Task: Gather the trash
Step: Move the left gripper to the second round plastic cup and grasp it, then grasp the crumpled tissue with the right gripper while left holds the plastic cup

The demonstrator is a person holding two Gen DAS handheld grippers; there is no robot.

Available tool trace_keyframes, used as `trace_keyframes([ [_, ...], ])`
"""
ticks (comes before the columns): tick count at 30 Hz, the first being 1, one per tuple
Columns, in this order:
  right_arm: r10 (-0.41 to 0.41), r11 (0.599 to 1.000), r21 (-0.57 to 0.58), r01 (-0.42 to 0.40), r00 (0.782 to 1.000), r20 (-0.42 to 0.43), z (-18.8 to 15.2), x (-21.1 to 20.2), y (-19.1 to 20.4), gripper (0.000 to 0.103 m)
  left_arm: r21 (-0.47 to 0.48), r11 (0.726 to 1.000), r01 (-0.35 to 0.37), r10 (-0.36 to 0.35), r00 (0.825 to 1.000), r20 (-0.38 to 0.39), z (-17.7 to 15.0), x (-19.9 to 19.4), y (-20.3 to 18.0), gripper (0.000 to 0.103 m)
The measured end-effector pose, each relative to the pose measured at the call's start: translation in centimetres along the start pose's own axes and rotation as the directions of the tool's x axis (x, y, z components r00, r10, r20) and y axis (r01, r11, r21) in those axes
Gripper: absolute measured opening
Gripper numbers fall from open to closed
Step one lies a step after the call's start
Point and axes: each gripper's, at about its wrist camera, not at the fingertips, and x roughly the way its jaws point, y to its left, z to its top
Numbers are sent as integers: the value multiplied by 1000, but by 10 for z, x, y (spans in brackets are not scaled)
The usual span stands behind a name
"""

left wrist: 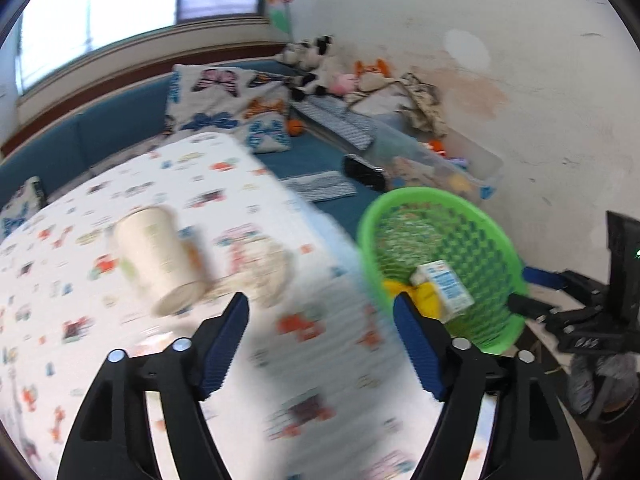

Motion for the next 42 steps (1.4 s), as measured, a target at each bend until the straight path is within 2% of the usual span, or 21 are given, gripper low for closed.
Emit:
trace_keyframes([
  [7,26,999,-44,-26,1000,-13,5,9,25,85,-34,993,-109,108,993,-37,-23,-1,57,82],
  [13,43,996,-73,-45,999,-28,6,18,45,85,-64,991,-122,115,989,-94,-39,12,87,83],
  [25,59,993,-103,-65,996,-61,11,36,64,85,-78,990,-119,107,983,-148,-48,37,108,85],
  [27,60,992,-106,-66,996,-67,10,39,67,85,-75,991,-110,99,984,-147,-49,38,107,83],
  [30,64,991,-111,-72,995,-76,10,43,71,85,-68,992,-103,92,985,-147,-49,39,105,72],
  [33,71,990,-118,-80,994,-83,10,47,76,85,-68,993,-95,85,986,-144,-48,41,104,66],
  [42,94,984,-145,-107,991,-92,18,60,96,85,-50,994,-102,97,990,-98,-49,23,101,66],
])
